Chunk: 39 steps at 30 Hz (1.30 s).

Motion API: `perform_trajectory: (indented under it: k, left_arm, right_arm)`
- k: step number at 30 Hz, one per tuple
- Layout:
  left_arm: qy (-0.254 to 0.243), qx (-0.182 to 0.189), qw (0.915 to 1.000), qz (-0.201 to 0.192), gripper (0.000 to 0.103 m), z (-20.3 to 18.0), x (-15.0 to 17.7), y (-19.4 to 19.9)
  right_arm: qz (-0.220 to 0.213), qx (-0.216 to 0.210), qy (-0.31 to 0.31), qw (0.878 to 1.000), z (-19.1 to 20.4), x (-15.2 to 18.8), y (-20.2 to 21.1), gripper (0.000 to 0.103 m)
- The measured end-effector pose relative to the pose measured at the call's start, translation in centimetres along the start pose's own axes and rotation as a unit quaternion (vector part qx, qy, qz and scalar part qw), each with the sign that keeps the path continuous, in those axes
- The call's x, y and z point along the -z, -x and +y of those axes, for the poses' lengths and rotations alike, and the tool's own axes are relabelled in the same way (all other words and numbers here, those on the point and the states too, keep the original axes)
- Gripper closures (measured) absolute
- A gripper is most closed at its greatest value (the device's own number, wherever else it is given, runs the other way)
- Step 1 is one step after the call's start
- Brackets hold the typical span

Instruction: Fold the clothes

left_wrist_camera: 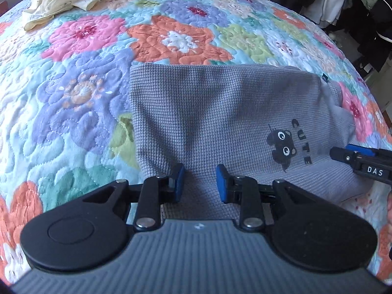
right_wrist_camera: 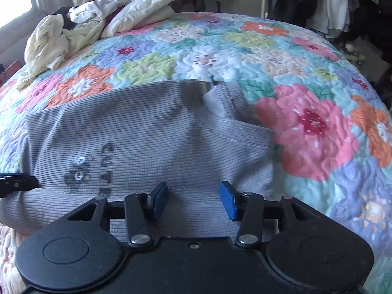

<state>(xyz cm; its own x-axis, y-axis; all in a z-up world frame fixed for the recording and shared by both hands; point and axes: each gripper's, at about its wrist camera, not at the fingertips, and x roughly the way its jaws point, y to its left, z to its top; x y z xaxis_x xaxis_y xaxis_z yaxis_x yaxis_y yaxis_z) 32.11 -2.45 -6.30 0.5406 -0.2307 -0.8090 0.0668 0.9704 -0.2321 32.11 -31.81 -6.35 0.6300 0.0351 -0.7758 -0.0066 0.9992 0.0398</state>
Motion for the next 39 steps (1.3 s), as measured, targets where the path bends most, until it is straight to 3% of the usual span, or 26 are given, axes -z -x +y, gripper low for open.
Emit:
perform_trajectory:
  k: [3, 5, 9, 12, 14, 20, 25, 28, 30, 31, 33, 36, 39]
  left_arm:
    - [-0.006, -0.002, 1.0, -0.006, 0.075, -0.4, -0.1, 0.9]
    - [-0.021, 0.01, 0.9997, -0.007, 0.064, -0.9, 0.2, 1.7]
    - [-0.038, 0.051, 0.9979, 0.012, 0.047, -2.0, 0.7, 2.2]
    - [-0.068, 0.035, 0.9968, 0.024, 0.044, -2.7, 1.5, 1.0]
    - [-0.053, 0.043, 0.9974, 0.021, 0.043, -2.1, 1.8, 0.5]
    - [-0.043, 0.035, 0.9981, 0.025, 0.044, -2.6, 1.3, 1.6]
    - [-0.011, 0.101, 0.9948, -0.001, 0.043, -3.4, 0.1, 2.7]
    - [-0.02, 0.115, 0.9931, 0.005, 0.043, -5.3, 0.0, 1.3]
    - [-0.036, 0.102, 0.9941, 0.011, 0.043, -6.3, 0.7, -0.3]
    - [-0.045, 0.095, 0.9944, 0.012, 0.043, -6.7, 1.1, -1.0]
    - [-0.067, 0.084, 0.9942, -0.011, 0.043, -7.3, 2.1, -1.3]
    - [-0.084, 0.074, 0.9934, -0.025, 0.043, -7.8, 2.9, -1.0]
    - [-0.089, 0.071, 0.9932, -0.025, 0.043, -7.9, 3.0, -1.0]
  right_arm:
    - [-0.014, 0.037, -0.055, 0.998, -1.7, 0.2, 1.7, 0.051]
    - [-0.031, 0.03, -0.121, 0.992, -3.1, 0.7, 3.4, 0.047]
    - [-0.045, -0.052, -0.246, 0.967, -5.4, 3.2, 5.6, 0.045]
    - [-0.047, -0.087, -0.279, 0.955, -5.6, 5.0, 6.5, 0.045]
    - [-0.048, -0.112, -0.298, 0.947, -5.7, 5.9, 6.7, 0.045]
    - [0.011, -0.191, -0.401, 0.896, -6.0, 7.7, 3.8, 0.044]
    - [0.051, -0.23, -0.469, 0.851, -5.9, 9.2, 1.6, 0.041]
    - [0.037, -0.228, -0.524, 0.82, -6.6, 10.1, 0.4, 0.041]
    - [0.018, -0.219, -0.566, 0.795, -7.3, 10.7, -0.4, 0.041]
    - [0.014, -0.218, -0.573, 0.79, -7.5, 10.5, -0.7, 0.04]
    - [0.01, -0.216, -0.573, 0.79, -7.5, 9.9, -1.5, 0.039]
    - [-0.015, -0.201, -0.537, 0.819, -6.5, 8.7, -1.6, 0.039]
    - [-0.04, -0.171, -0.479, 0.86, -5.2, 6.9, -1.6, 0.069]
